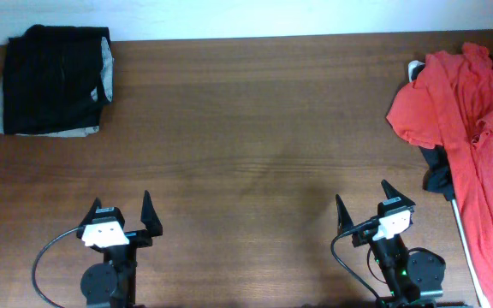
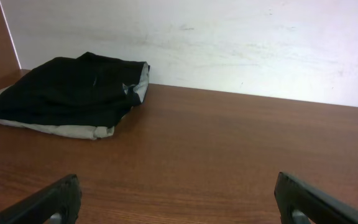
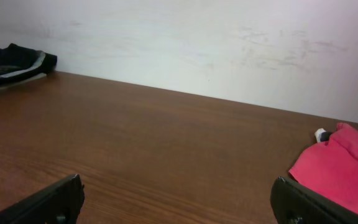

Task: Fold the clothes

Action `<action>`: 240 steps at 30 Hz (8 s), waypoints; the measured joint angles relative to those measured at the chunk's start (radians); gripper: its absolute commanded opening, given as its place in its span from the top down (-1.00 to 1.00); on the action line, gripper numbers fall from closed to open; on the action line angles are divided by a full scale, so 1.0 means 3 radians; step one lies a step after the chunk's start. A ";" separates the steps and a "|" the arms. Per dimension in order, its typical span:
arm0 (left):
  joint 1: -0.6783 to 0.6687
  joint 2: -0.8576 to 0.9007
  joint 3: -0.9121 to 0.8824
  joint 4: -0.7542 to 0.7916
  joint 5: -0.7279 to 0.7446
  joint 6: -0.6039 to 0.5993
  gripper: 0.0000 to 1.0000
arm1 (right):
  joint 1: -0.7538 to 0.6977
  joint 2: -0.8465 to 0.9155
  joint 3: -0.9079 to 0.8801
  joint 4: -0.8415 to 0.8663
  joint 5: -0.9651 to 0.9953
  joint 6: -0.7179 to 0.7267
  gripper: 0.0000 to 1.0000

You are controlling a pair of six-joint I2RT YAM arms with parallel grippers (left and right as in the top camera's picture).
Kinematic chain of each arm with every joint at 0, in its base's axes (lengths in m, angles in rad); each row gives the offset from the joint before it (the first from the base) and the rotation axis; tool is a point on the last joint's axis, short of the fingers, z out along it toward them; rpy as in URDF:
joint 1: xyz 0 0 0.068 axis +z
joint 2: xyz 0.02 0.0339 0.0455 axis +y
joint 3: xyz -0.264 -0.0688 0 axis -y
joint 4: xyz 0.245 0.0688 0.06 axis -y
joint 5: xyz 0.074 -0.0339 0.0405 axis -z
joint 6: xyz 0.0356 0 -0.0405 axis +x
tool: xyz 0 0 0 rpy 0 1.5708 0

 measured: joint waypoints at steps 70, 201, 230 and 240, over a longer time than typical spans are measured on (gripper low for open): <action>0.0000 0.0000 0.0000 0.0001 0.0000 0.0000 -0.98 | 0.0000 0.0000 0.0000 0.0000 0.0000 0.0000 -0.97; -0.1465 0.4669 0.4742 -0.1682 0.2265 -0.0015 -0.98 | -0.1766 0.5562 0.6115 -0.3717 0.0673 0.1047 -0.97; -0.3063 0.7499 0.5290 -0.0477 0.0448 0.0095 -0.48 | -0.1766 0.5562 0.6115 -0.3717 0.0673 0.1048 -0.97; -0.3062 0.7516 0.5488 -0.0500 0.0006 0.0134 0.99 | -0.1766 0.5562 0.6115 -0.3717 0.0673 0.1048 -0.97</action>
